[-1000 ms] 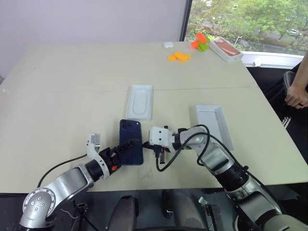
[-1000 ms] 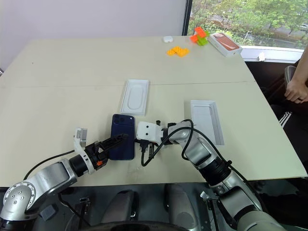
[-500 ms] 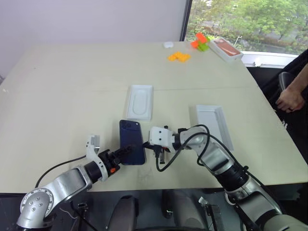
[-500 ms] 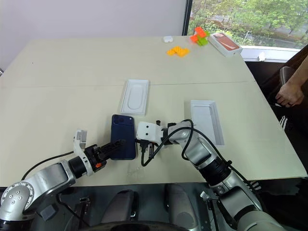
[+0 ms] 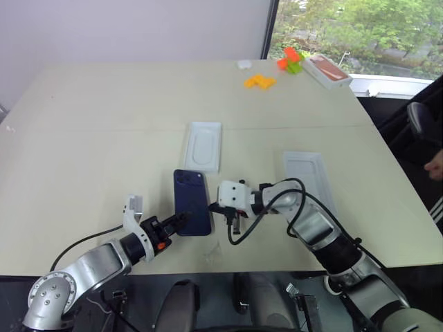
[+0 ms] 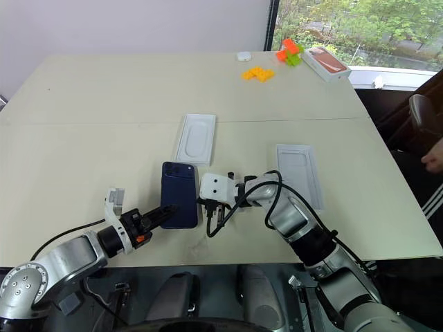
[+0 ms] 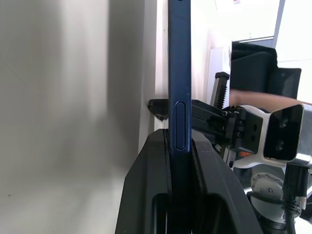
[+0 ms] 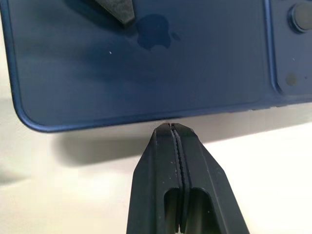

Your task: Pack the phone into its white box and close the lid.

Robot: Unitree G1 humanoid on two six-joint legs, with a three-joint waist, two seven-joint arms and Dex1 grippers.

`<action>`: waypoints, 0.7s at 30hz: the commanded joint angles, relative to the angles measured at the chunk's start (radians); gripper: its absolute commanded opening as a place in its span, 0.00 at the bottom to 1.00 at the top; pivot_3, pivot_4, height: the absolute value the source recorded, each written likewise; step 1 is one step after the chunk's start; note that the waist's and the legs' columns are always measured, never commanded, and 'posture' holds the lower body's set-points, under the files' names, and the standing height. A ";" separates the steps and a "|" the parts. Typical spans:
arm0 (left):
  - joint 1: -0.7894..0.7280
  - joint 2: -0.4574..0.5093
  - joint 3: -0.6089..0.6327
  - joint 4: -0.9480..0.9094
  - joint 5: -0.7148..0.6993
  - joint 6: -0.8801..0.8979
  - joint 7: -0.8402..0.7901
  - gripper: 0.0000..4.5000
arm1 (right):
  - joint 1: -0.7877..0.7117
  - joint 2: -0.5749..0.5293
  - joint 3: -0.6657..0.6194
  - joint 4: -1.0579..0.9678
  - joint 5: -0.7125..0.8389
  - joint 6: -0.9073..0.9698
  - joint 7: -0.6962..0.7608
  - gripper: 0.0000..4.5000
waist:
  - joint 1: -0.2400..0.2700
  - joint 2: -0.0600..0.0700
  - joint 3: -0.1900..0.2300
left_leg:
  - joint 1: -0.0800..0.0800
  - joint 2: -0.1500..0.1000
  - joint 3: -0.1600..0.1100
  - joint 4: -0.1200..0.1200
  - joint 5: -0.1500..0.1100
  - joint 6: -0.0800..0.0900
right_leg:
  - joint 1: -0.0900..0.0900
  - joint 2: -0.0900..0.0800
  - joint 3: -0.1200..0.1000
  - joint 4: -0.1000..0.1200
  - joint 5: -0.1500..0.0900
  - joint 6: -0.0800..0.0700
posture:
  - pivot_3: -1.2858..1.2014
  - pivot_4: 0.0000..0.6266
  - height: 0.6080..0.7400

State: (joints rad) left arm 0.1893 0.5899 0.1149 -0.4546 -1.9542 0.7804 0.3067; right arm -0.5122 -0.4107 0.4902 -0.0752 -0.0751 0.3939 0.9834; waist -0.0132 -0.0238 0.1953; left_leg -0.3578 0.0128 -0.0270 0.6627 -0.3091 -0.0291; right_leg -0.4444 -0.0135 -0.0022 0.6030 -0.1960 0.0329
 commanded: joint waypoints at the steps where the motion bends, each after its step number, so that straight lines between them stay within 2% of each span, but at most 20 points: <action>1: 0.013 0.005 0.060 -0.058 -0.018 -0.009 -0.056 0.02 | -0.025 -0.032 -0.054 -0.016 -0.006 -0.007 -0.023 0.00 | 0.000 0.000 0.000 | 0.000 0.000 0.000 0.000 0.000 0.000 | 0.000 0.000 0.000 0.000 0.000 0.000 | 0.52 0.24 0.95; 7: 0.052 0.014 0.143 -0.087 -0.018 -0.028 -0.110 0.02 | -0.070 -0.052 -0.109 -0.011 0.022 0.011 -0.037 0.00 | -0.002 0.000 0.001 | -0.001 0.000 0.000 0.000 0.000 0.000 | 0.000 0.000 0.000 -0.001 0.000 0.000 | 0.52 0.24 0.95; 10: 0.059 0.023 0.218 -0.042 -0.018 -0.044 -0.118 0.00 | -0.112 -0.043 -0.126 -0.012 0.060 0.041 -0.008 0.18 | -0.003 0.000 0.001 | -0.001 0.001 0.000 -0.001 0.000 0.000 | -0.001 0.002 0.000 -0.001 0.000 0.000 | 0.52 0.24 0.95; 15: 0.035 0.066 0.266 0.017 -0.018 -0.028 -0.125 0.00 | -0.203 0.019 -0.093 0.124 0.019 -0.041 -0.052 0.74 | -0.004 0.001 0.001 | 0.000 0.001 0.000 -0.001 0.000 0.000 | -0.001 0.002 -0.001 -0.002 0.000 0.000 | 0.52 0.24 0.95; 21: 0.033 0.086 0.280 0.050 -0.018 -0.016 -0.136 0.00 | -0.285 0.075 -0.072 0.309 -0.005 -0.133 -0.056 0.74 | -0.001 0.001 0.001 | -0.002 0.001 0.001 -0.001 0.000 0.000 | -0.001 0.001 -0.001 -0.003 0.002 -0.004 | 0.52 0.24 0.95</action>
State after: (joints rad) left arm 0.2308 0.6640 0.3526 -0.3810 -1.9535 0.7598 0.1975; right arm -0.7555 -0.3540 0.4226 0.2002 -0.0741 0.3064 0.9314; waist -0.0141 -0.0231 0.1964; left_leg -0.3610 0.0135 -0.0262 0.6615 -0.3092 -0.0290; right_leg -0.4457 -0.0132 -0.0027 0.5994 -0.1932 0.0287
